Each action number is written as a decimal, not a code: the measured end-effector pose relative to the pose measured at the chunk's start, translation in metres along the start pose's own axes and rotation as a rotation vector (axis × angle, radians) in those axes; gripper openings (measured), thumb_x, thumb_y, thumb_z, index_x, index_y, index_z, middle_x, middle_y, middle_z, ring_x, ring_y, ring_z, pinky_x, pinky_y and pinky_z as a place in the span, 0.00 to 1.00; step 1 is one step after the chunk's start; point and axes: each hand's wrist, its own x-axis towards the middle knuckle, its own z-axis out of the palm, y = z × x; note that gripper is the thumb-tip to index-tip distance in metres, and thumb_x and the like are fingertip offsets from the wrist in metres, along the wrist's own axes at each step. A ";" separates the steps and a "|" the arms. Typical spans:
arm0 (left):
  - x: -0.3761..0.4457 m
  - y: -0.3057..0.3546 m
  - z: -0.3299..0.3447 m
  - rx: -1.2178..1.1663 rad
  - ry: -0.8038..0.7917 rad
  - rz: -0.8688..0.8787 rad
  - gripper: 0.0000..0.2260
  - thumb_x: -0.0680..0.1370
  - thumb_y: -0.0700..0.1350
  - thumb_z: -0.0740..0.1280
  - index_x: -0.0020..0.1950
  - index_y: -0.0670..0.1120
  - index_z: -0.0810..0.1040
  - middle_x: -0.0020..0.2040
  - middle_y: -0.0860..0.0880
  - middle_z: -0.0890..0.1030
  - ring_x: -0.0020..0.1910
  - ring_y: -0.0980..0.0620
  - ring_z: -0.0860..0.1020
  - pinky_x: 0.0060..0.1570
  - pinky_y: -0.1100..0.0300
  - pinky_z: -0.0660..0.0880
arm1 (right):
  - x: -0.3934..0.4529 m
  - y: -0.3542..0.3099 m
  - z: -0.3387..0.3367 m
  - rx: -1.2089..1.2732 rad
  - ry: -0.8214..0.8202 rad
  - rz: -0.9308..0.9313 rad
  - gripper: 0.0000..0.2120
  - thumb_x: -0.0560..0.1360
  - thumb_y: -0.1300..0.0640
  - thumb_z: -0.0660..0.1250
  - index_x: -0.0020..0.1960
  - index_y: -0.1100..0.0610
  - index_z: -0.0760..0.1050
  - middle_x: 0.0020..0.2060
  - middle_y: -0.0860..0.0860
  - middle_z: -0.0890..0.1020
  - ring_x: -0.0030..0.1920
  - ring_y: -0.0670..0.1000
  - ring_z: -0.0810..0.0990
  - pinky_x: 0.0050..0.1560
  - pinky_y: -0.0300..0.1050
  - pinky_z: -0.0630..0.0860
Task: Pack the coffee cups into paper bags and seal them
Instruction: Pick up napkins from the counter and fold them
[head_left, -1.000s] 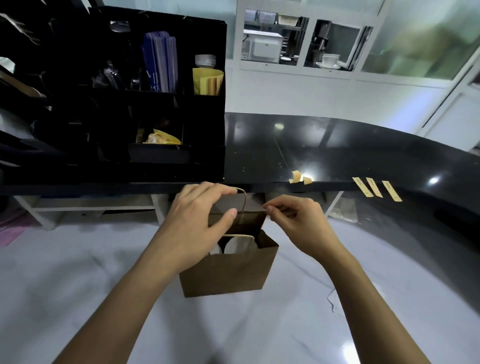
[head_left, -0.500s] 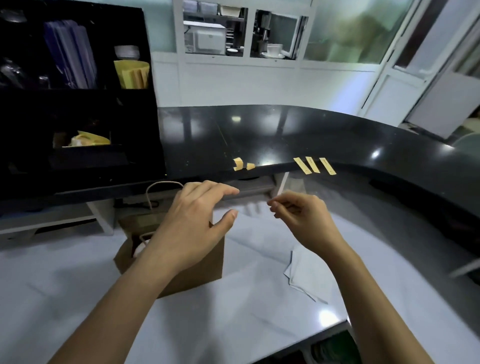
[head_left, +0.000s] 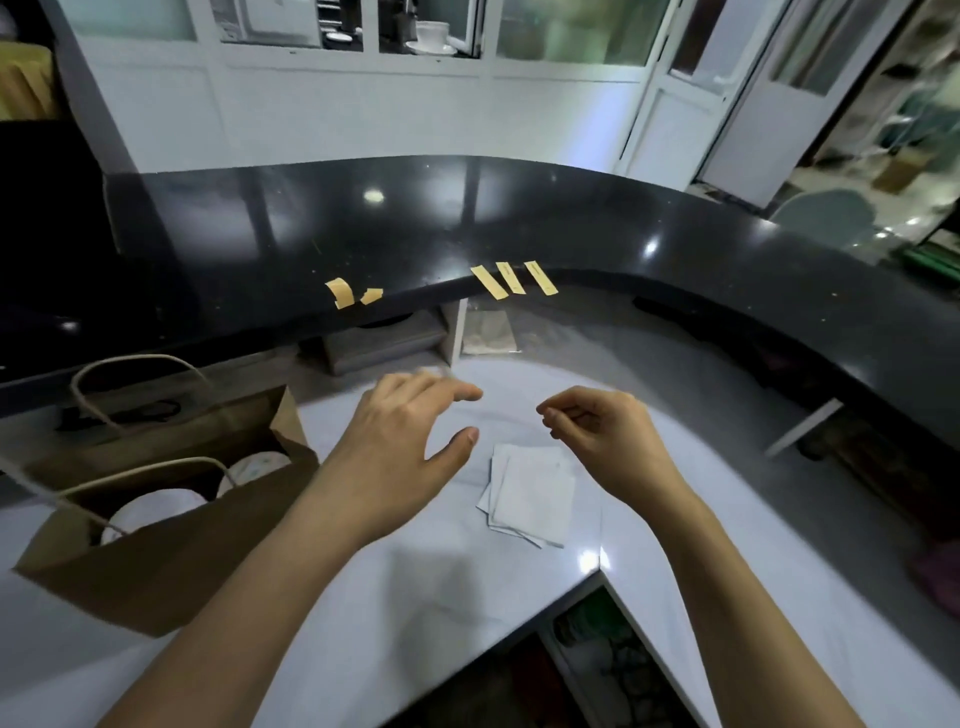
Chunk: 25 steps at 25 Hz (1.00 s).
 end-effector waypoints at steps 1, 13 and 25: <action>0.002 0.000 0.008 -0.007 -0.015 0.000 0.15 0.81 0.53 0.65 0.68 0.56 0.75 0.63 0.59 0.75 0.66 0.54 0.67 0.66 0.58 0.63 | -0.002 0.008 -0.001 -0.011 0.001 0.012 0.05 0.78 0.56 0.71 0.47 0.49 0.85 0.38 0.41 0.85 0.42 0.45 0.85 0.48 0.49 0.83; -0.006 -0.023 0.075 -0.049 -0.156 -0.099 0.14 0.81 0.51 0.66 0.66 0.56 0.76 0.60 0.60 0.77 0.63 0.55 0.69 0.65 0.57 0.65 | -0.025 0.076 0.054 -0.183 -0.090 0.177 0.04 0.75 0.52 0.72 0.50 0.47 0.82 0.42 0.41 0.83 0.45 0.41 0.81 0.48 0.40 0.78; -0.024 -0.045 0.092 -0.043 -0.213 -0.218 0.13 0.81 0.52 0.64 0.66 0.57 0.75 0.60 0.61 0.77 0.63 0.57 0.68 0.65 0.57 0.66 | -0.026 0.112 0.130 -0.586 -0.104 0.186 0.19 0.74 0.43 0.72 0.57 0.54 0.75 0.51 0.50 0.78 0.52 0.55 0.76 0.51 0.48 0.70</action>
